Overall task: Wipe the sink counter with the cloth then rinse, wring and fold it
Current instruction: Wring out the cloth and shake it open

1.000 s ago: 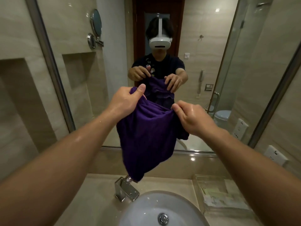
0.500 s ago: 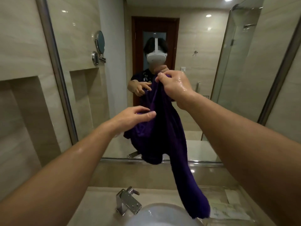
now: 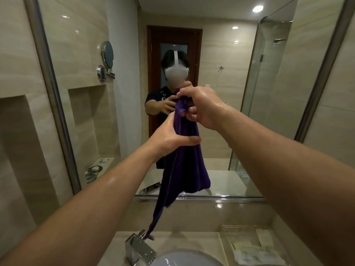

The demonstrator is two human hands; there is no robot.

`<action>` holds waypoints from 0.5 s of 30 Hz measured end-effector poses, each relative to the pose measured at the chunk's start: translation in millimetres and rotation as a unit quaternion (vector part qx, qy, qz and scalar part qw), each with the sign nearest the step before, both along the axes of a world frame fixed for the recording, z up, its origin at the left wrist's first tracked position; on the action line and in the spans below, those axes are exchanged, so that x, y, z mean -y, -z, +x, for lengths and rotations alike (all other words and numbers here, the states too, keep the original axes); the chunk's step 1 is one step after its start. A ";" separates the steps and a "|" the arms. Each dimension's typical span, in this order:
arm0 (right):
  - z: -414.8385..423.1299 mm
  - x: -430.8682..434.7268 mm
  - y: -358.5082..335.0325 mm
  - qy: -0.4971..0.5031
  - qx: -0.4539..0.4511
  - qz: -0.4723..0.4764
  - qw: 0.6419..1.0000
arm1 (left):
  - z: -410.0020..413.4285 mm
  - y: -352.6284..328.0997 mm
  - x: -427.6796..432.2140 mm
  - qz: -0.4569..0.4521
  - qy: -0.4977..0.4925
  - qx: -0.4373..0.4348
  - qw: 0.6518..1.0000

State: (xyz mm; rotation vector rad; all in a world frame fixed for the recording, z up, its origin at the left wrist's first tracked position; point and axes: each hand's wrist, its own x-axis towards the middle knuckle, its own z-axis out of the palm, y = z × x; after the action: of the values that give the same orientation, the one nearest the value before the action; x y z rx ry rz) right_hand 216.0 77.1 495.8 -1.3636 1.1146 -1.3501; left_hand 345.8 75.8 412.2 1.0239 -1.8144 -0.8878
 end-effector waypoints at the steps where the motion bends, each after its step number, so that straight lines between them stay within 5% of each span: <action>1: -1.7 -3.4 -2.2 -0.002 0.014 0.008 1.000 | -2.8 -3.0 4.5 -0.019 -0.035 0.042 0.998; 4: -12.1 -9.1 -3.5 0.026 0.022 -0.005 0.999 | 6.6 -4.8 13.9 -0.016 -0.108 0.122 0.986; 10: -33.8 -10.8 -8.0 0.056 0.062 -0.018 0.996 | 34.2 57.7 20.7 0.120 -0.088 0.236 0.960; 15: -51.8 -14.1 -12.4 0.073 0.033 -0.022 0.997 | 46.2 81.8 25.5 0.115 -0.174 0.082 0.975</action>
State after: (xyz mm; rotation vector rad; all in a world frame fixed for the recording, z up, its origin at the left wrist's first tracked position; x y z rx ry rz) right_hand 164.2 91.2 508.3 -1.2798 1.1656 -1.5225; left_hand 392.1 50.2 330.4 1.5482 -1.6169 -0.8258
